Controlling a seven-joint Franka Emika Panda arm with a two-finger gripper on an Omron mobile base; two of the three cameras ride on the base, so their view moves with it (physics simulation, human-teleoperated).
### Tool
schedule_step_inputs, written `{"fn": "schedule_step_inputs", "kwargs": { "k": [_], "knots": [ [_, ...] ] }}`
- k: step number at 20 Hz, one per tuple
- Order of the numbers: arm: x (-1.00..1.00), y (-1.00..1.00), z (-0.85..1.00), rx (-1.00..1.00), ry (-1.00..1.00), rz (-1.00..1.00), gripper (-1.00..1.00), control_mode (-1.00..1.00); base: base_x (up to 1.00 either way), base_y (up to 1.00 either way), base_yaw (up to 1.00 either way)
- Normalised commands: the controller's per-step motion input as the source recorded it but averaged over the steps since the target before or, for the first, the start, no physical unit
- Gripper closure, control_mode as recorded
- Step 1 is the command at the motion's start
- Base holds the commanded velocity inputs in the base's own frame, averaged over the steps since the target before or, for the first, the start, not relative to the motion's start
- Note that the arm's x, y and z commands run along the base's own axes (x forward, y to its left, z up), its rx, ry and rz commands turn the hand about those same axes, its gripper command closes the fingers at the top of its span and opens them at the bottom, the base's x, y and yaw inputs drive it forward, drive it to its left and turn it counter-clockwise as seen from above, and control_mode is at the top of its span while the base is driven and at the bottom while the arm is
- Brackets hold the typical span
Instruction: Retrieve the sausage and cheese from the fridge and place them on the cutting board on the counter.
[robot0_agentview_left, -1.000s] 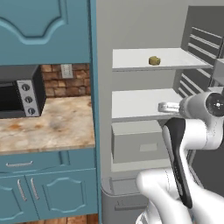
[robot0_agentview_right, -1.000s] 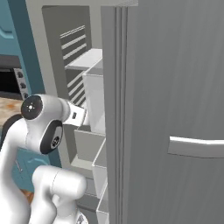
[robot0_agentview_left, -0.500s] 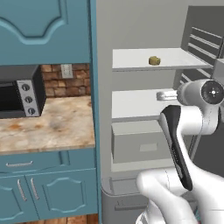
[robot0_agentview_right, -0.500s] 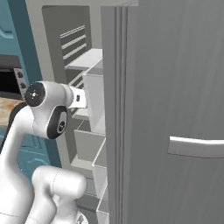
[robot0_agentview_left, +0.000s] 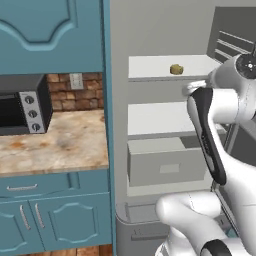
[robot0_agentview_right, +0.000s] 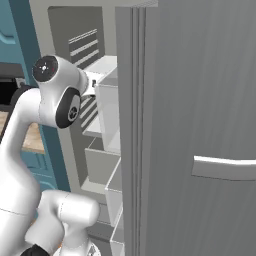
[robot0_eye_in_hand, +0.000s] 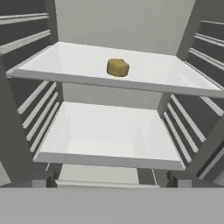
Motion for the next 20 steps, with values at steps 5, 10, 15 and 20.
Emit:
{"fn": "schedule_step_inputs", "kwargs": {
  "k": [5, 10, 15, 20],
  "knots": [
    [0.09, -0.11, 0.42, -0.02, 0.00, 0.00, -1.00, -1.00, 0.00, 0.00, 0.00],
    [0.32, -0.16, 0.16, 0.01, 0.02, 0.04, -1.00, -1.00, 0.00, 0.00, 0.00],
    [0.46, -0.06, -0.03, 0.01, -0.01, 0.03, -1.00, -1.00, 0.00, 0.00, 0.00],
    [0.46, 0.00, -0.12, 0.00, -0.03, 0.02, -1.00, -1.00, 0.00, 0.00, 0.00]
  ]
}}
